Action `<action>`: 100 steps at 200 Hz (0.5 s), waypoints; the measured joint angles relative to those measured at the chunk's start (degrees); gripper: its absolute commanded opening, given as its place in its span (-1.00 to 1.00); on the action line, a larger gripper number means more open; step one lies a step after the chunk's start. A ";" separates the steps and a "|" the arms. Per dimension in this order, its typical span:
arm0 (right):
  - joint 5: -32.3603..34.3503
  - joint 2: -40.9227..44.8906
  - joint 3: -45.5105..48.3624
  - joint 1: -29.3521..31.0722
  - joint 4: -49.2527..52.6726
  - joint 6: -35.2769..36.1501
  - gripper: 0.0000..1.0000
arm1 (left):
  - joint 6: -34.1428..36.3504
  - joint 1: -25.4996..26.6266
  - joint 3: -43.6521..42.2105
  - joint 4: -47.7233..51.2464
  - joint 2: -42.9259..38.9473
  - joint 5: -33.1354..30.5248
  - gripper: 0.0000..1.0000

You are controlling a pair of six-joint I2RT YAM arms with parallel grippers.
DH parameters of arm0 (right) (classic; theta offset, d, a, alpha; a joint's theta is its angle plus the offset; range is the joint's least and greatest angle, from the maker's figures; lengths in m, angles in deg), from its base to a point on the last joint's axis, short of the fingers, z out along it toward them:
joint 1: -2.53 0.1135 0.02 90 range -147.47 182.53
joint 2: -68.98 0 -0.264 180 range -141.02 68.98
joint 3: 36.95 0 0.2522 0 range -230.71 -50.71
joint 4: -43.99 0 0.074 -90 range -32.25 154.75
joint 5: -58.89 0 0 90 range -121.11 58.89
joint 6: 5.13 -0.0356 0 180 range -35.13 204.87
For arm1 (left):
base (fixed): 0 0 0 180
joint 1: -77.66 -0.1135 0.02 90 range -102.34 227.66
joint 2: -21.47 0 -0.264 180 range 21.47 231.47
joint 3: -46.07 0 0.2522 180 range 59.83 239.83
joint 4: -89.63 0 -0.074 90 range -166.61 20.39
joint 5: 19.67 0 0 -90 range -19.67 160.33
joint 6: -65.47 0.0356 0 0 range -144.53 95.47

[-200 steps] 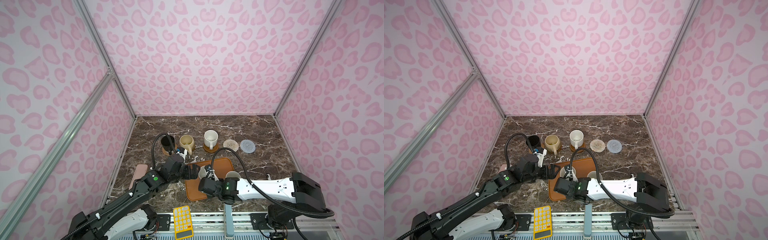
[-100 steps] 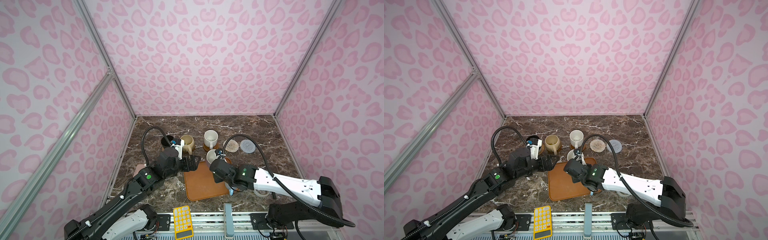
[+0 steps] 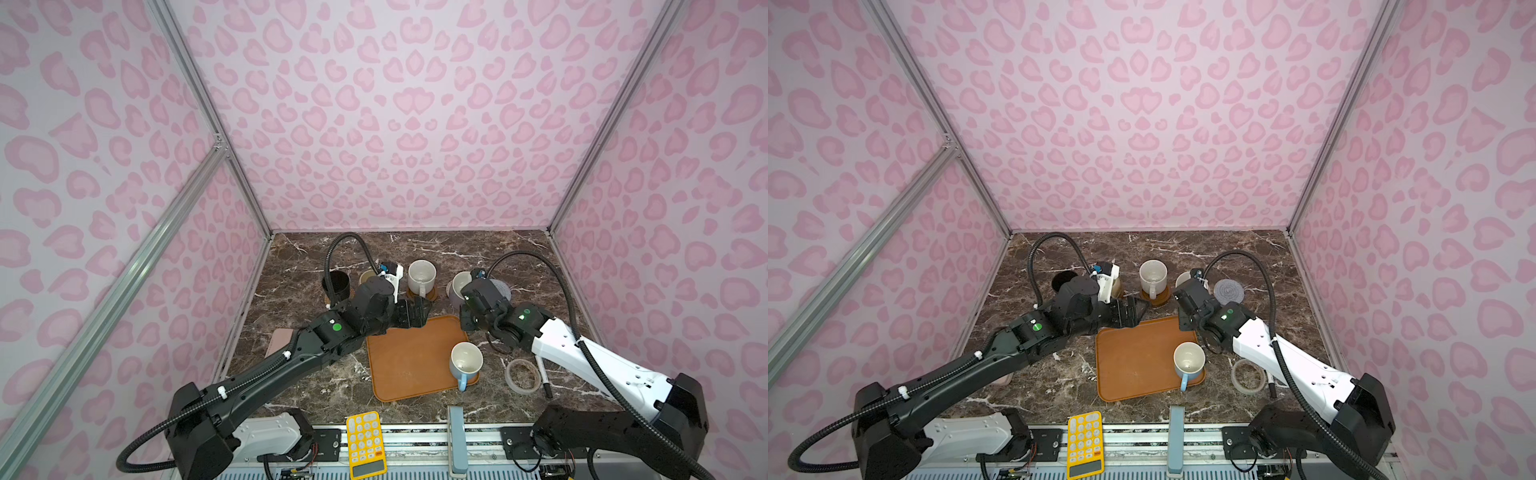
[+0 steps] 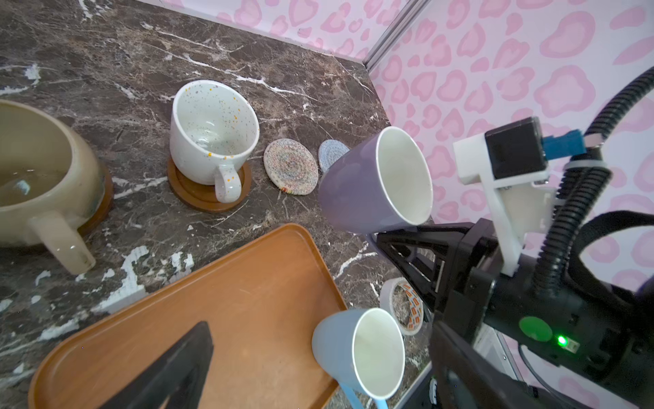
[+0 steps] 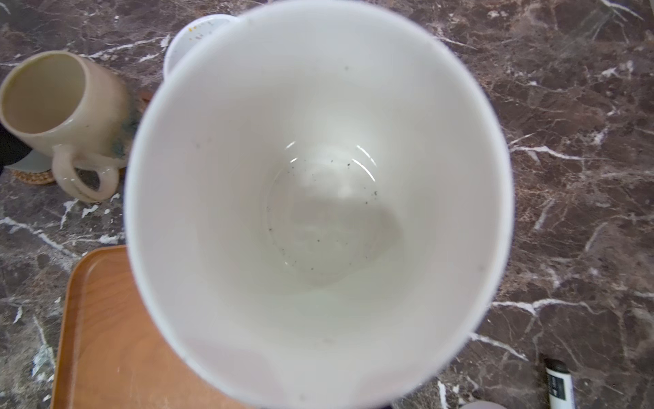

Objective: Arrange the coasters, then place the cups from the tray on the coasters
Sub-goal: 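Carry the lavender mug with the right gripper onto the colourful woven coaster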

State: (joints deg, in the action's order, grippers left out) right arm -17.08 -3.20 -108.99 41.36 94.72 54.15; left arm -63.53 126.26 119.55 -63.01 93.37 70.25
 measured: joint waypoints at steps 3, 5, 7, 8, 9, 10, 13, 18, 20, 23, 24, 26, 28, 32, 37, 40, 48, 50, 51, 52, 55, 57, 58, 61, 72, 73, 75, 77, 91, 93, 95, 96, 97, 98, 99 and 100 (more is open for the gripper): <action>-0.37 -0.22 0.00 -0.55 -0.11 0.20 -1.00 | 0.00 0.09 0.44 -0.24 0.70 -0.13 0.94; -0.61 -0.42 0.00 -0.94 -0.22 0.37 -1.00 | 0.00 0.13 0.70 -0.33 1.07 -0.28 0.94; -0.83 -0.57 0.00 -1.31 -0.31 0.52 -1.00 | 0.00 0.17 0.87 -0.39 1.31 -0.37 0.94; -0.94 -0.70 0.00 -1.57 -0.39 0.61 -1.00 | 0.00 0.20 1.05 -0.46 1.57 -0.37 0.94; -0.98 -0.76 0.00 -1.68 -0.46 0.66 -1.00 | 0.00 0.22 1.16 -0.48 1.73 -0.37 0.94; -1.03 -0.85 0.00 -1.81 -0.50 0.72 -1.00 | 0.00 0.26 1.33 -0.50 1.99 -0.39 0.94; -1.22 -1.18 0.00 -2.45 -0.72 1.01 -1.00 | 0.00 0.31 1.75 -0.46 2.49 -0.42 0.94; -1.57 -1.73 -0.02 -3.32 -1.07 1.40 -1.00 | 0.00 0.48 2.49 -0.57 3.48 -0.81 0.94; -1.70 -1.95 -0.02 -3.69 -1.16 1.51 -1.00 | 0.00 0.57 2.80 -0.59 3.85 -1.01 0.94; -1.90 -2.32 -0.07 -4.15 -1.36 1.68 -1.00 | 0.02 0.63 3.17 -0.83 4.37 -1.31 0.94; -2.03 -2.54 -0.11 -4.37 -1.42 1.79 -1.00 | 0.00 0.63 3.26 -0.85 4.48 -1.36 0.94; -2.16 -2.80 -0.13 -4.68 -1.51 1.90 -1.00 | 0.00 0.63 3.52 -0.96 4.85 -1.51 0.94; -2.25 -2.99 -0.17 -4.92 -1.57 1.97 -1.00 | 0.02 0.66 3.80 -1.11 5.18 -1.57 0.94; -2.54 -3.65 -0.31 -5.55 -1.84 2.25 -1.00 | 0.00 0.68 4.33 -1.33 5.97 -1.70 0.94; -2.97 -4.44 -0.48 -6.36 -2.08 2.67 -1.00 | 0.02 0.76 5.09 -1.51 6.99 -1.92 0.94; -3.37 -4.96 -0.63 -7.02 -2.32 2.93 -1.00 | 0.00 0.76 5.49 -1.51 7.52 -1.95 0.94; -4.33 -6.25 -1.11 -8.20 -2.71 3.43 -1.00 | 0.02 0.74 6.64 -1.68 9.18 -1.92 0.94; -4.59 -6.64 -1.29 -8.55 -2.78 3.52 -1.00 | 0.02 0.72 6.91 -1.70 9.64 -1.95 0.94; -4.70 -6.78 -1.36 -8.68 -2.80 3.54 -1.00 | 0.02 0.72 6.99 -1.70 9.77 -1.95 0.94; -4.96 -7.04 -1.49 -8.92 -2.80 3.58 -1.00 | 0.00 0.72 7.19 -1.70 10.03 -1.95 0.94; -5.35 -7.54 -1.77 -9.35 -2.89 3.74 -1.00 | 0.02 0.72 7.52 -1.70 10.51 -1.92 0.94; -5.57 -7.96 -2.01 -9.68 -2.91 3.93 -1.00 | 0.00 0.68 7.76 -1.70 10.91 -1.92 0.94; -5.75 -8.24 -2.19 -9.90 -2.91 4.07 -1.00 | 0.00 0.68 7.91 -1.68 11.15 -1.92 0.94; -6.12 -8.76 -2.56 -10.34 -2.95 4.37 -1.00 | 0.00 0.68 8.22 -1.68 11.61 -1.92 0.94; -7.02 -10.86 -3.82 -11.63 -3.39 4.94 -1.00 | 0.00 0.68 9.55 -1.70 13.46 -1.88 0.94; -7.10 -11.10 -3.96 -11.76 -3.45 5.05 -1.00 | 0.00 0.68 9.73 -1.66 13.68 -1.88 0.94; -7.15 -11.32 -4.11 -11.89 -3.52 5.09 -1.00 | 0.00 0.66 9.90 -1.68 13.90 -1.88 0.94; -7.15 -11.69 -4.31 -12.07 -3.58 5.25 -1.00 | 0.00 0.63 10.14 -1.73 14.25 -1.88 0.94; -7.48 -14.03 -5.60 -12.76 -4.11 6.21 -1.00 | -0.04 0.63 11.58 -2.05 16.15 -1.86 0.94; -7.72 -14.34 -5.75 -12.85 -4.20 6.34 -1.00 | -0.04 0.66 11.74 -2.05 16.37 -1.84 0.94; -7.93 -14.69 -5.92 -12.98 -4.33 6.51 -1.00 | -0.07 0.66 11.82 -2.10 16.50 -1.84 0.94; -8.00 -14.80 -5.97 -13.03 -4.37 6.54 -1.00 | -0.07 0.66 11.91 -2.14 16.65 -1.84 0.94; -8.07 -14.91 -6.03 -13.05 -4.39 6.56 -1.00 | -0.07 0.66 11.98 -2.14 16.74 -1.84 0.94; -8.20 -15.15 -6.14 -13.09 -4.46 6.62 -1.00 | -0.07 0.66 12.07 -2.14 16.87 -1.84 0.94; -8.26 -15.26 -6.19 -13.11 -4.48 6.67 -1.00 | -0.09 0.66 12.11 -2.14 16.94 -1.84 0.94; -8.37 -15.47 -6.29 -13.11 -4.55 6.80 -1.00 | -0.11 0.66 12.20 -2.16 17.09 -1.84 0.94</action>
State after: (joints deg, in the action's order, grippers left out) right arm -25.46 -18.68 -115.29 28.24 90.17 60.95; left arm -63.64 126.92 131.75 -65.17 110.46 68.42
